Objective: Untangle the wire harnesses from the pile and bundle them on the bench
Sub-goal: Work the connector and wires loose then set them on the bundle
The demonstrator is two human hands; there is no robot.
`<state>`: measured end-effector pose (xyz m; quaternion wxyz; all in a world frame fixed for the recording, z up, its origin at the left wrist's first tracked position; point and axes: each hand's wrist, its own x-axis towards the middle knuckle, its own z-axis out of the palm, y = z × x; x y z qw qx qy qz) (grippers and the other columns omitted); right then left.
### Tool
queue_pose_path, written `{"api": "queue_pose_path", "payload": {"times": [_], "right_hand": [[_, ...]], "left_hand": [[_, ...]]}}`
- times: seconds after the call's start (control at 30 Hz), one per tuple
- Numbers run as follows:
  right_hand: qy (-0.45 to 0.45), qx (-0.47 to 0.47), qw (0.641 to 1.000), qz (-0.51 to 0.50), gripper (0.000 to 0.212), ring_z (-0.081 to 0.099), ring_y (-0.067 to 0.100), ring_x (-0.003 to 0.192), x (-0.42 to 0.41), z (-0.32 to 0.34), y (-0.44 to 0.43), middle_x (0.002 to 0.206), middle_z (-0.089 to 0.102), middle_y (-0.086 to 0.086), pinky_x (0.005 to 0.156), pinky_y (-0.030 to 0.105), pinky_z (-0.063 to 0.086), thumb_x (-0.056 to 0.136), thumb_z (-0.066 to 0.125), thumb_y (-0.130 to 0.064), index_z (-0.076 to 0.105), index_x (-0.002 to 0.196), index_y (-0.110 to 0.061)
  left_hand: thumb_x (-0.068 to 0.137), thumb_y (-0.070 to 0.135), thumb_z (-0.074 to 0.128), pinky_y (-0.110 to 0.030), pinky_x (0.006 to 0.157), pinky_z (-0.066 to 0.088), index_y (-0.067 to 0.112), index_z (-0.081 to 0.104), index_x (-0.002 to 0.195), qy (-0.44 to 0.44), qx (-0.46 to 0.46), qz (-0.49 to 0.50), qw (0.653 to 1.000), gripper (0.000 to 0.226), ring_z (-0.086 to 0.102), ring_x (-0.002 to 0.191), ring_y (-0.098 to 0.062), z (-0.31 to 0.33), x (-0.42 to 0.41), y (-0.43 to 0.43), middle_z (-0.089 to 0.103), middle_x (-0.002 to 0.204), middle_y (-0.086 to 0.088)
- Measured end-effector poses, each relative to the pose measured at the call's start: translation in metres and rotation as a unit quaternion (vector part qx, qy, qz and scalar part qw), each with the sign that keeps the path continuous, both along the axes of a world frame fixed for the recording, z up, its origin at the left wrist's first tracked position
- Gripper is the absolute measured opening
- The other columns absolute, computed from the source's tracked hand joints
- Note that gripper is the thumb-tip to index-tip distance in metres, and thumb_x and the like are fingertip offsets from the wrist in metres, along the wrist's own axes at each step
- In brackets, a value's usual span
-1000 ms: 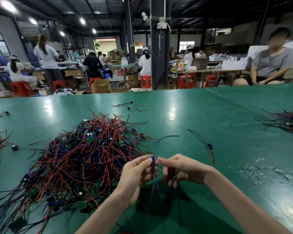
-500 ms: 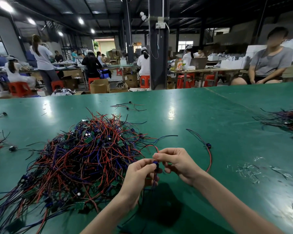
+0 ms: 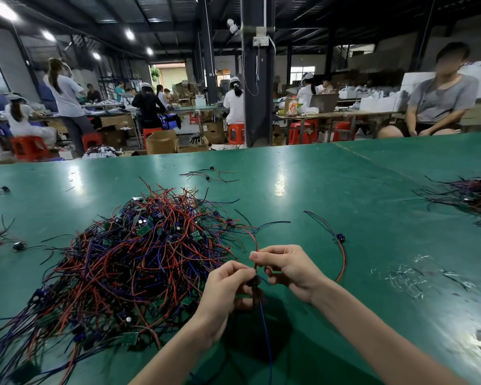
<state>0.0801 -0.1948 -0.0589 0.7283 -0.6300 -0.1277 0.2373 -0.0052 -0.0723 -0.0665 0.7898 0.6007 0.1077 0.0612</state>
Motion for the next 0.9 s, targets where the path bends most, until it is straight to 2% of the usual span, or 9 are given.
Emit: {"api": "queue_pose_path", "payload": {"times": [0.1,0.3,0.43,0.5,0.6,0.67,0.9], "right_hand": [[0.011,0.006,0.999,-0.037,0.008,0.043,0.007,0.044,0.004,-0.003,0.002,0.054,0.057,0.0,0.038,0.018,0.035,0.075,0.075,-0.006,0.069,0.072,-0.002],[0.029,0.023,0.991,-0.131,0.009,0.047,0.006,0.042,0.025,-0.004,-0.008,0.053,0.059,-0.002,0.039,0.018,0.038,0.075,0.075,-0.005,0.068,0.071,-0.003],[-0.009,0.011,0.989,-0.149,0.014,0.052,0.007,0.043,0.028,-0.009,-0.009,0.056,0.061,0.0,0.039,0.019,0.041,0.076,0.075,-0.007,0.066,0.067,-0.008],[-0.023,0.017,0.99,-0.14,0.012,0.053,0.008,0.043,0.028,-0.01,-0.007,0.059,0.062,0.002,0.04,0.019,0.043,0.078,0.074,-0.005,0.065,0.069,-0.007],[-0.038,0.033,0.989,-0.137,0.008,0.054,0.008,0.043,0.027,-0.01,-0.006,0.061,0.062,0.005,0.041,0.019,0.046,0.078,0.072,0.0,0.066,0.078,-0.005],[-0.044,0.042,0.989,-0.138,0.011,0.054,0.009,0.044,0.028,-0.01,-0.006,0.061,0.063,0.006,0.043,0.021,0.048,0.077,0.072,0.002,0.066,0.083,-0.005],[-0.082,0.037,0.963,-0.254,0.01,0.054,0.009,0.044,0.037,-0.008,-0.015,0.061,0.059,0.006,0.043,0.023,0.05,0.079,0.073,-0.003,0.064,0.075,-0.002]], "left_hand": [[0.088,-0.003,0.056,-0.032,0.048,0.054,0.002,0.055,0.07,0.021,-0.01,-0.009,1.0,0.018,0.056,0.049,-0.019,0.001,0.002,0.004,0.056,0.062,-0.012],[0.088,-0.006,0.054,-0.031,0.047,0.053,-0.001,0.055,0.075,0.038,-0.004,-0.05,0.998,0.014,0.052,0.045,-0.017,0.001,0.003,0.002,0.056,0.059,-0.013],[0.091,-0.004,0.046,-0.029,0.045,0.051,-0.002,0.064,0.088,0.056,-0.004,-0.042,0.998,0.018,0.05,0.047,-0.016,-0.002,0.006,0.002,0.053,0.063,-0.012],[0.092,0.001,0.045,-0.024,0.041,0.045,0.001,0.069,0.092,0.062,0.021,-0.046,0.997,0.024,0.048,0.047,-0.013,-0.005,0.007,0.003,0.053,0.061,-0.006],[0.093,0.018,0.055,-0.017,0.036,0.03,0.006,0.071,0.08,0.064,0.053,-0.046,0.995,0.024,0.042,0.044,-0.01,-0.009,0.008,0.004,0.05,0.057,0.001],[0.092,0.021,0.06,-0.015,0.034,0.026,0.009,0.067,0.072,0.054,0.07,-0.047,0.995,0.024,0.04,0.041,-0.008,-0.011,0.009,0.002,0.046,0.055,0.001],[0.09,0.011,0.062,-0.019,0.037,0.033,0.011,0.067,0.063,0.045,0.104,-0.065,0.991,0.027,0.043,0.042,-0.01,-0.013,0.009,0.003,0.047,0.055,-0.003]]}}
